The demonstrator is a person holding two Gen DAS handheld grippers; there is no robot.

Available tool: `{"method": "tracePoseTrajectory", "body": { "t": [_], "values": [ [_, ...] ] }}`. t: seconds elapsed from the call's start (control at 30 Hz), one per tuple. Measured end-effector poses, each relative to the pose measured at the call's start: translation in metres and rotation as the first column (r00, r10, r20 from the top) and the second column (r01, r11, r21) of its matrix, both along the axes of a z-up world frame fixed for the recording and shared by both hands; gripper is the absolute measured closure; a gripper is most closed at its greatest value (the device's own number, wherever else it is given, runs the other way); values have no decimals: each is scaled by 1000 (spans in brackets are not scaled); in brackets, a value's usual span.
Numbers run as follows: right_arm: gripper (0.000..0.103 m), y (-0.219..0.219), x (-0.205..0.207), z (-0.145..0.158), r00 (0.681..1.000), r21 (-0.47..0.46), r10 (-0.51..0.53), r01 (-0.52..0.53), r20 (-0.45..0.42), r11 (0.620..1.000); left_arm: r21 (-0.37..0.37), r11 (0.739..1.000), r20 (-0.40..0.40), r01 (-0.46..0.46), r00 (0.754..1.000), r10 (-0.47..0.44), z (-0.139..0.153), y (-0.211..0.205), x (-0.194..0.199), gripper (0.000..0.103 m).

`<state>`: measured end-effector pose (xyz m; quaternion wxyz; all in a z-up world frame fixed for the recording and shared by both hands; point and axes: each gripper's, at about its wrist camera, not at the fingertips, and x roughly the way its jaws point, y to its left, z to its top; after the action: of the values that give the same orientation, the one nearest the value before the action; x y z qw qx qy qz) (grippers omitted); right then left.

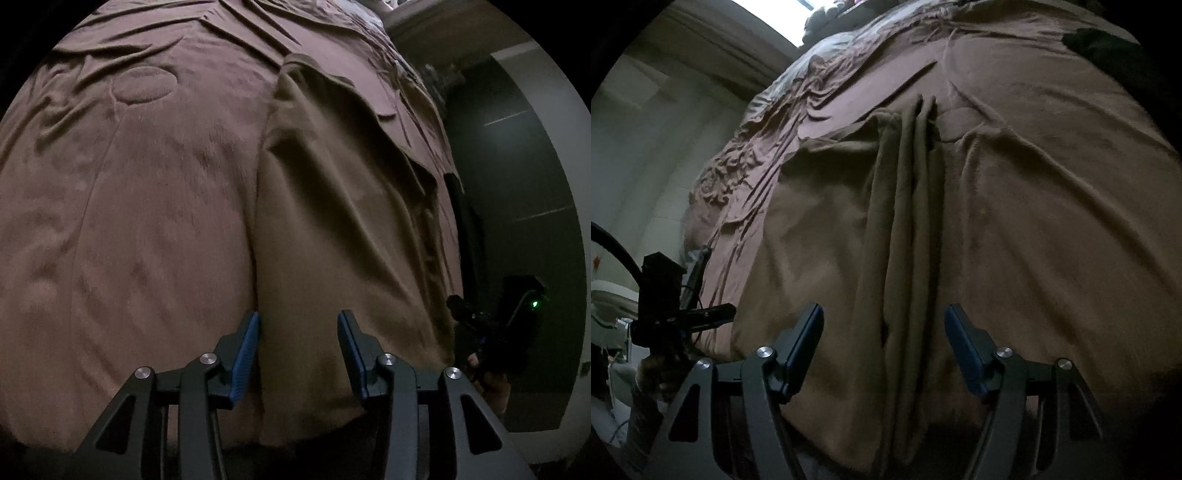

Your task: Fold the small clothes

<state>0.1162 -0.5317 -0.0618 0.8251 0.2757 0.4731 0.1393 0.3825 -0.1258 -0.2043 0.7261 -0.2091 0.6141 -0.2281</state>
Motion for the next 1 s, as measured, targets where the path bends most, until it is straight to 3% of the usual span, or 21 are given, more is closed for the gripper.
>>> {"method": "tracePoseTrajectory", "body": {
  "t": [0.33,0.53,0.7,1.0],
  "values": [
    [37,-3,40,-13,1000,44,-7,8,-13,999,-44,999,0,-16,1000,16,-14,-3,40,58],
    [54,-15,57,-21,999,72,-27,28,-18,997,-56,998,22,-22,999,23,-15,-5,71,58],
    [54,-15,78,-22,1000,78,-27,28,-15,997,-65,998,24,-24,999,25,-18,-10,97,64],
    [54,-14,103,-21,1000,84,-13,13,-3,996,-90,996,67,-24,997,30,-14,-17,141,64]
  ]
}}
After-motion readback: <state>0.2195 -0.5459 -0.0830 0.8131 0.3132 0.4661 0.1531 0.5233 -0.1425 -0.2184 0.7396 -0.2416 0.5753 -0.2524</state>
